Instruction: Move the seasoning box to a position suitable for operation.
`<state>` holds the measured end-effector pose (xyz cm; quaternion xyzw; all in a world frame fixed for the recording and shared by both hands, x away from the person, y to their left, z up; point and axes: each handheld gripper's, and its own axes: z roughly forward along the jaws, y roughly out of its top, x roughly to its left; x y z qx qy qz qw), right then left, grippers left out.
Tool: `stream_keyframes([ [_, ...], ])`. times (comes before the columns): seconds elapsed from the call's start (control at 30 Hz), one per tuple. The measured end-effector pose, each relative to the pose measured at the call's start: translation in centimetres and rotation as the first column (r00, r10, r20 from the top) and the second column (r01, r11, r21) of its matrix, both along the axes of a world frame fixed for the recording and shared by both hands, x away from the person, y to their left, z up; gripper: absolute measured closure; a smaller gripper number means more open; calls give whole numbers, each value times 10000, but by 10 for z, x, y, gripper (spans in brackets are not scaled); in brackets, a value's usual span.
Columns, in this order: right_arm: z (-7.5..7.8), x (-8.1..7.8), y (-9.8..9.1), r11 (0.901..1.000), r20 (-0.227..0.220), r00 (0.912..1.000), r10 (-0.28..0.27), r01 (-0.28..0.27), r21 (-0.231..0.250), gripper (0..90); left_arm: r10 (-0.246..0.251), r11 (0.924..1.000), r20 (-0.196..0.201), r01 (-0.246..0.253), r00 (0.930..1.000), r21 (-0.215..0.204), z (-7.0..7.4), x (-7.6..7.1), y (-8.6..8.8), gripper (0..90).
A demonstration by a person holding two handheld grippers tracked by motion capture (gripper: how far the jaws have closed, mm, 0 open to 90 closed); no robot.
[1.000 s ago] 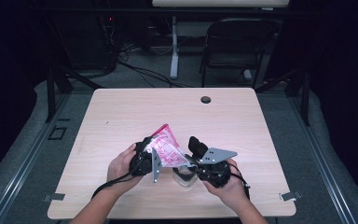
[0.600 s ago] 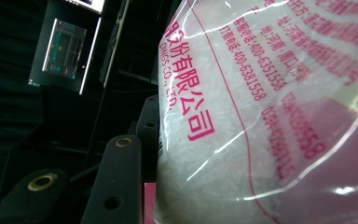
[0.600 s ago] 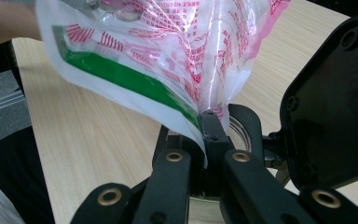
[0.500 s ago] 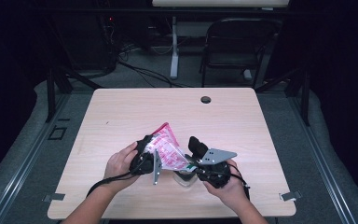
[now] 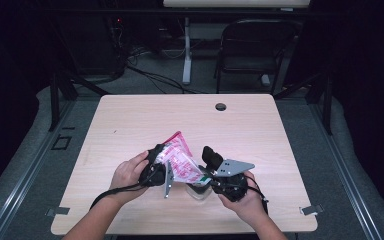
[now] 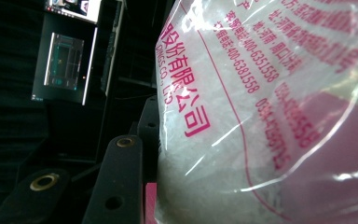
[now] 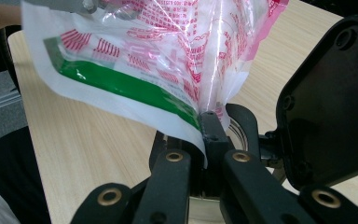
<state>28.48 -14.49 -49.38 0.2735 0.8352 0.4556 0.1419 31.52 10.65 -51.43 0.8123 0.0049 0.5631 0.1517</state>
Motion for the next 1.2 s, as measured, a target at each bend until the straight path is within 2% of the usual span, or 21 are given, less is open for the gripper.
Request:
stream_keyframes([
  [0.2,0,0,0,10000,4,10000,7,-7,-15,900,-68,9997,118,65,9999,248,1,-1,0,647],
  [0.73,-1,0,0,10000,47,10000,17,-17,-80,900,-253,9952,104,242,9996,944,5,-1,-1,652],
  [1.03,-1,0,0,10000,46,10000,17,-17,-55,900,-373,9909,376,321,9986,1304,6,-3,-1,655],
  [1.1,-1,0,0,10000,35,10000,29,-29,-45,900,-302,9907,337,255,9990,1337,7,-4,-1,655],
  [1.2,-1,0,0,10000,21,10000,42,-42,-51,900,-400,9891,503,324,9979,1438,7,-4,-2,656],
])
